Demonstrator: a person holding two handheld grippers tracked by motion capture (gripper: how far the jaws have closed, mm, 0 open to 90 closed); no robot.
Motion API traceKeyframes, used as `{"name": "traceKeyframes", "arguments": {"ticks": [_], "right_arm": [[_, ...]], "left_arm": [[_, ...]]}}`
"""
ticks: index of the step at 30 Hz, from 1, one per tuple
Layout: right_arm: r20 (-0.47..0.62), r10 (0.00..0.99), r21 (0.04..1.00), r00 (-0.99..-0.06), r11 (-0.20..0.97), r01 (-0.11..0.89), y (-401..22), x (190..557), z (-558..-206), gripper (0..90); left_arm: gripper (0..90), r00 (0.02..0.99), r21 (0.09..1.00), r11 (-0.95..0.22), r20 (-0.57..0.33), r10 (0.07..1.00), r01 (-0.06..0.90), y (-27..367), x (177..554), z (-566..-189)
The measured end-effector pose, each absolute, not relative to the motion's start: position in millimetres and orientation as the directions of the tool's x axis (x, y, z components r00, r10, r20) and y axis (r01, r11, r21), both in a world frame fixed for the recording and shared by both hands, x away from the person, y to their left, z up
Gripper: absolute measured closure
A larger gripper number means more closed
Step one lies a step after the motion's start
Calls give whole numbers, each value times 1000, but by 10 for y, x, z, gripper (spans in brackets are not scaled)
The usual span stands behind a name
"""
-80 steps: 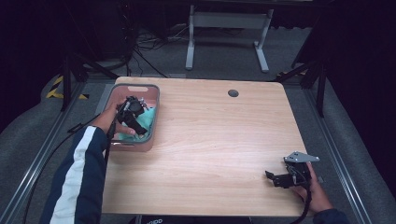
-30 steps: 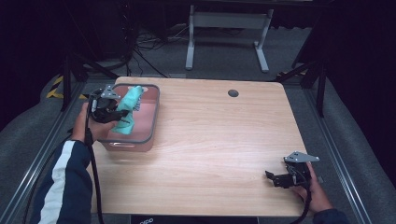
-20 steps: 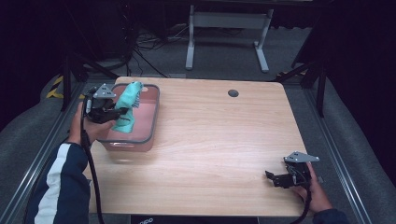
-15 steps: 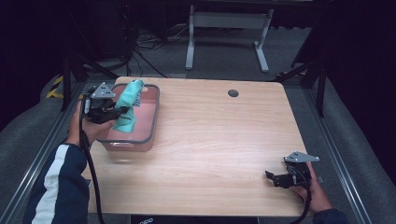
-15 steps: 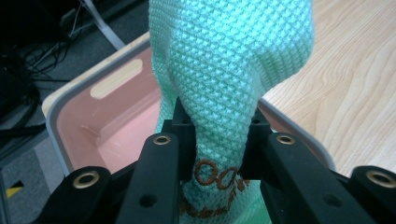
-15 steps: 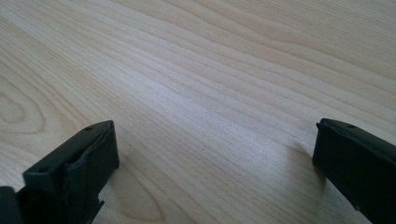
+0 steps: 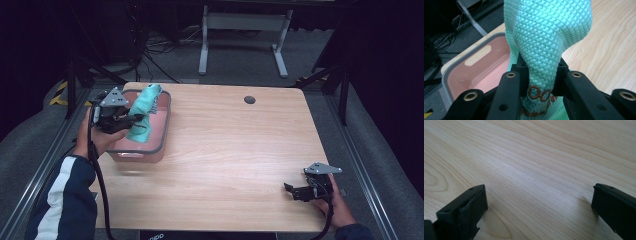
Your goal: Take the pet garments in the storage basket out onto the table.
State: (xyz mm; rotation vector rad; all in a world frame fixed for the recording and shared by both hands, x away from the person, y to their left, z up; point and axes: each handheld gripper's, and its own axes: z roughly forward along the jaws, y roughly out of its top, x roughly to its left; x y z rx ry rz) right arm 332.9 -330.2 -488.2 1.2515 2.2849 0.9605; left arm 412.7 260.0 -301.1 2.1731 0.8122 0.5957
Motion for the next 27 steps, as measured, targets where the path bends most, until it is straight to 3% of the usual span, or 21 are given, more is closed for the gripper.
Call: {"name": "traceKeyframes", "arguments": {"ticks": [27], "right_arm": [[8, 841, 711, -541, 375, 594, -3302, 3329, -4882, 6]], "left_arm": [[744, 808, 732, -625, 178, 562, 273, 1891, 4116, -2991]]}}
